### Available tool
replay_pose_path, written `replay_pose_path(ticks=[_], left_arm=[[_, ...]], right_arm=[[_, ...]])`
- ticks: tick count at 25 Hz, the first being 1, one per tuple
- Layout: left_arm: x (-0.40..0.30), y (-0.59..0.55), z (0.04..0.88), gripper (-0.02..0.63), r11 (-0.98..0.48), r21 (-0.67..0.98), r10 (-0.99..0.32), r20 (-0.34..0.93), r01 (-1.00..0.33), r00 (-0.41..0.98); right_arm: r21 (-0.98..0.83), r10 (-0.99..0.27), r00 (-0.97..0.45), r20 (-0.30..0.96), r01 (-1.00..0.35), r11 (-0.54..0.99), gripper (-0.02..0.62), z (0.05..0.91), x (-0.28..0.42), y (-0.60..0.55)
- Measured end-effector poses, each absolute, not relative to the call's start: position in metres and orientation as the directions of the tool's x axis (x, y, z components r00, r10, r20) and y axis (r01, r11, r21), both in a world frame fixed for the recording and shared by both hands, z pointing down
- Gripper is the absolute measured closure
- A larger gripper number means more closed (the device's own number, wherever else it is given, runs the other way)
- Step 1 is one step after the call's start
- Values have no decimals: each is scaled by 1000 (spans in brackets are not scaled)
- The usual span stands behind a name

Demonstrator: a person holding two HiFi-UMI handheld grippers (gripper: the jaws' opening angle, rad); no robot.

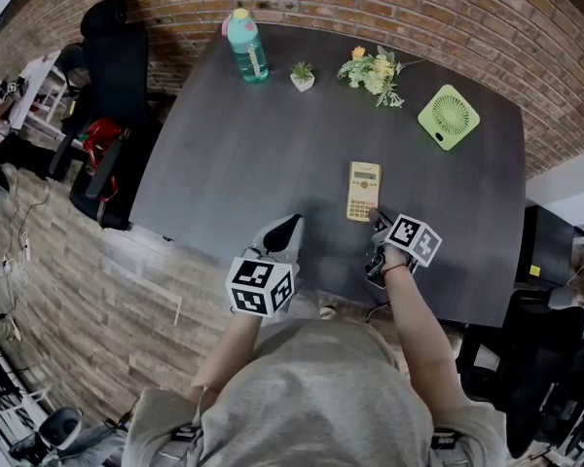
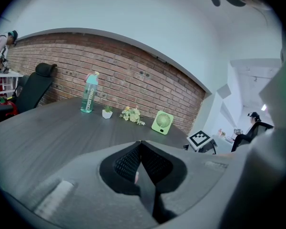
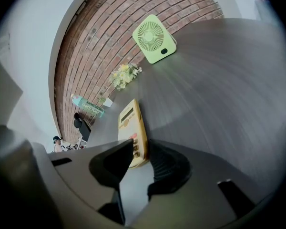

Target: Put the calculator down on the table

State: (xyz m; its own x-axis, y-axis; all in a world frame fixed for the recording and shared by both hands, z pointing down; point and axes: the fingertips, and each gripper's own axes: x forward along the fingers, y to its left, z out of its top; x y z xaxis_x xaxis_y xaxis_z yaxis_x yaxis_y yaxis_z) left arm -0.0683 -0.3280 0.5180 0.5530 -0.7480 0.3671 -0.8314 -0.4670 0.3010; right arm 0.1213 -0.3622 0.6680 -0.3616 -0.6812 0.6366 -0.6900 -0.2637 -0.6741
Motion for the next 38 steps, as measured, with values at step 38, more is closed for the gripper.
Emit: replay_pose_path(ticks=[38], left_arm=[[-52, -228, 494, 588, -471, 257, -782, 322, -844, 534]], right_arm=[[-351, -776, -345, 528, -921, 170, 592, 558, 104, -241]])
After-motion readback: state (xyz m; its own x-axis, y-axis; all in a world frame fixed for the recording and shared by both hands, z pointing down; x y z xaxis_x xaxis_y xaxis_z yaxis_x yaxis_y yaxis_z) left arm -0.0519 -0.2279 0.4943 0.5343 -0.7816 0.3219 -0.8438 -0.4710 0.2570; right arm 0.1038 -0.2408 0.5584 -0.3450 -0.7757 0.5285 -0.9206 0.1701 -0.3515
